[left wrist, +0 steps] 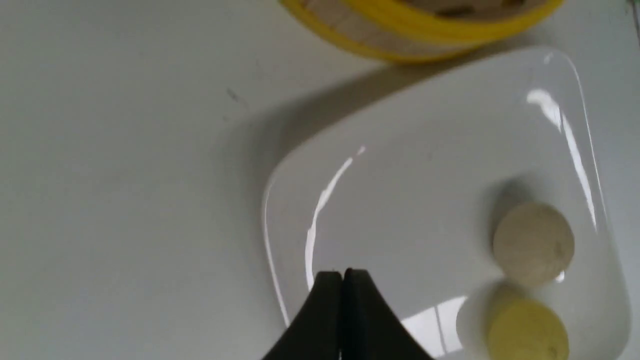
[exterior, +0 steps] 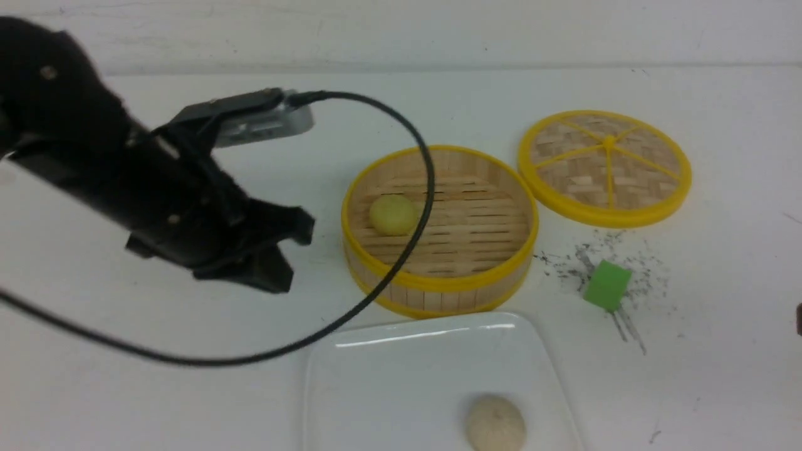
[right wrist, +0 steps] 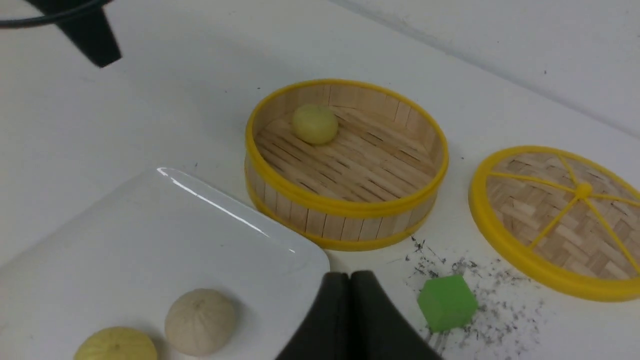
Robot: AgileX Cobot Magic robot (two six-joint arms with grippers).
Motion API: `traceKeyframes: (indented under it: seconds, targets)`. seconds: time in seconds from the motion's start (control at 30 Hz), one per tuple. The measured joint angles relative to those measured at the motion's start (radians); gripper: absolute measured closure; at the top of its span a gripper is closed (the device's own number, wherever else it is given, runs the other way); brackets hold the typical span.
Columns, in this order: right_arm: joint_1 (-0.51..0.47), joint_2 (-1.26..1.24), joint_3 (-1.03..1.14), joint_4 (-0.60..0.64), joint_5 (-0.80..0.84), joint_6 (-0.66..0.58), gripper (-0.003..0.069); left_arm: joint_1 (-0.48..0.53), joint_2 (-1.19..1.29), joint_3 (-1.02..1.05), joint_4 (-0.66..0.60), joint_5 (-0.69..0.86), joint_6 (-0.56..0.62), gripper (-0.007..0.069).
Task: Put the steamed buns into the plate on the white tablecloth.
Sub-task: 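Reach into the bamboo steamer and grasp a bun with the left gripper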
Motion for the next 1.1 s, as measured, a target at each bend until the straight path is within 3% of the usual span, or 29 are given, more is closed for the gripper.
traceKeyframes:
  seconds: [0.07, 0.2, 0.33, 0.5, 0.73, 0.97, 1.1]
  targets:
    - [0.000, 0.000, 0.000, 0.000, 0.012, 0.001, 0.0666, -0.016, 0.038, -0.059, 0.028, -0.002, -0.033, 0.0585]
    - [0.000, 0.000, 0.000, 0.012, 0.042, 0.054, 0.0660, -0.081, 0.210, -0.263, 0.117, -0.002, -0.135, 0.0461]
    - [0.000, 0.000, 0.000, 0.012, 0.046, 0.076, 0.0658, -0.131, 0.352, -0.410, 0.144, 0.015, -0.160, 0.0326]
    - [0.003, 0.000, 0.000, -0.004, 0.046, 0.081, 0.0655, -0.173, 0.525, -0.643, 0.155, 0.094, -0.165, 0.0225]
    - [0.003, 0.000, 0.021, -0.019, 0.020, 0.117, 0.0650, -0.178, 0.739, -0.877, 0.255, 0.168, -0.188, 0.0214]
    - [0.003, 0.000, 0.064, -0.022, -0.039, 0.131, 0.0647, -0.178, 0.803, -0.905, 0.346, 0.187, -0.260, 0.0221]
    - [0.003, 0.000, 0.069, -0.022, -0.052, 0.134, 0.0642, -0.178, 0.810, -0.913, 0.351, 0.189, -0.292, 0.0346]
